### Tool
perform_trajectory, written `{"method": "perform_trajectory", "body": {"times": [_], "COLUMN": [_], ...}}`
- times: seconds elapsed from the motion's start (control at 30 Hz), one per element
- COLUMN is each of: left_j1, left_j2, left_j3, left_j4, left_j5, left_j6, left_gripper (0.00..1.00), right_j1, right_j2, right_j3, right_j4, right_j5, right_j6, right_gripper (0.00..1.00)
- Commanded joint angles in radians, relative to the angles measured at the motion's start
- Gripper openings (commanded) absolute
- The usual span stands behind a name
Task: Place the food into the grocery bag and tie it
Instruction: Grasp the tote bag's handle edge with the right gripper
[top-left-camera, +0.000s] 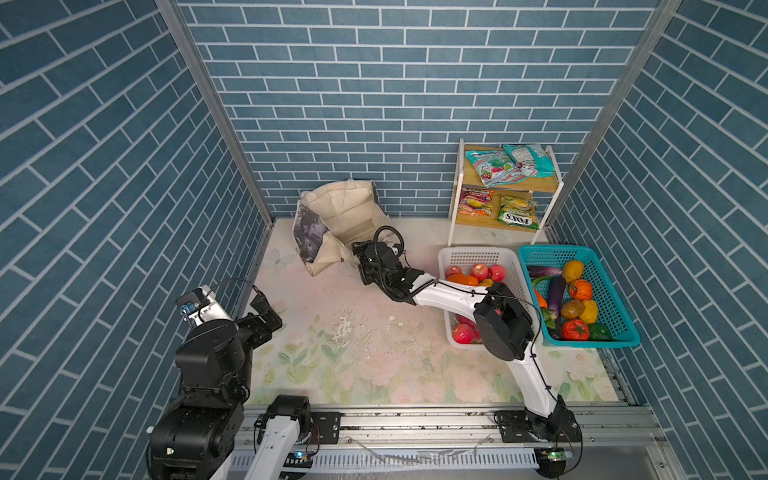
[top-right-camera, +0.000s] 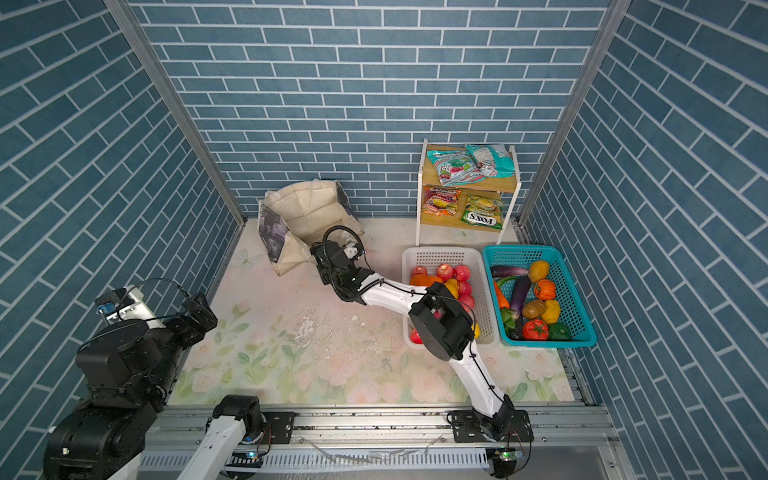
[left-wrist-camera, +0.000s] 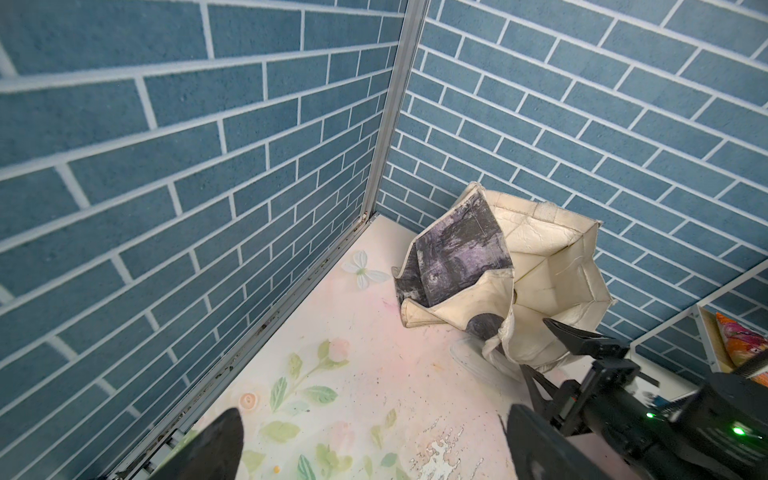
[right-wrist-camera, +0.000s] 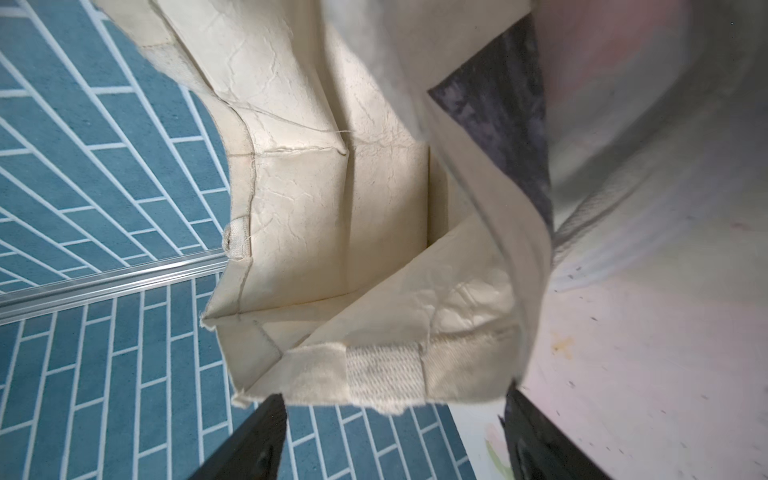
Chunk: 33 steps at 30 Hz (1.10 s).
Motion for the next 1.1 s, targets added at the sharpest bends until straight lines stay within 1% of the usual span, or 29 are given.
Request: {"method": "perform_trajectory", "body": {"times": [0.0,0.1,0.3,0.43,0.5,0.53,0.7,0.77,0.8,0.87,0.93,1.07], "left_j1": [-0.002,-0.002,-0.002,-0.002,-0.002,-0.002,-0.002,-0.002,-0.002,-0.002,-0.002,-0.002], "left_j2": [0.000,0.007,0.023,0.030,0.038,0.041,0.060,0.066,0.068,0.072,0.077,0.081], "left_j3": [-0.016,-0.028,-0.029,-0.036,-0.046,-0.052,-0.075,-0.082,-0.085,-0.090,-0.089,-0.080], "left_j4": [0.011,0.018,0.017,0.021,0.028,0.034,0.058,0.067,0.071,0.077,0.077,0.076], "left_j5": [0.007,0.024,0.048,0.060,0.081,0.093,0.144,0.162,0.167,0.182,0.193,0.219], "left_j6": [-0.012,-0.025,-0.028,-0.028,-0.031,-0.034,-0.047,-0.051,-0.054,-0.057,-0.058,-0.050], "left_gripper": [0.99,0.98,0.96,0.96,0.96,0.95,0.94,0.93,0.93,0.93,0.92,0.91], "right_j1": [0.006,0.005,-0.019,-0.020,-0.020,-0.021,-0.029,-0.037,-0.041,-0.048,-0.054,-0.056], "right_j2": [-0.103,-0.087,-0.007,0.015,0.015,0.048,0.093,0.125,0.142,0.174,0.203,0.210], "right_j3": [-0.040,-0.031,0.067,0.123,0.135,0.143,0.179,0.219,0.241,0.284,0.307,0.311], "right_j4": [-0.091,-0.116,-0.178,-0.259,-0.279,-0.292,-0.328,-0.345,-0.357,-0.373,-0.357,-0.361], "right_j5": [0.061,0.051,0.015,0.050,0.060,0.064,0.083,0.078,0.075,0.064,0.051,0.049], "right_j6": [-0.055,-0.053,-0.064,-0.118,-0.125,-0.127,-0.129,-0.135,-0.139,-0.148,-0.158,-0.203], "right_gripper": [0.83,0.83,0.81,0.81,0.81,0.81,0.83,0.82,0.80,0.71,0.53,0.32]}}
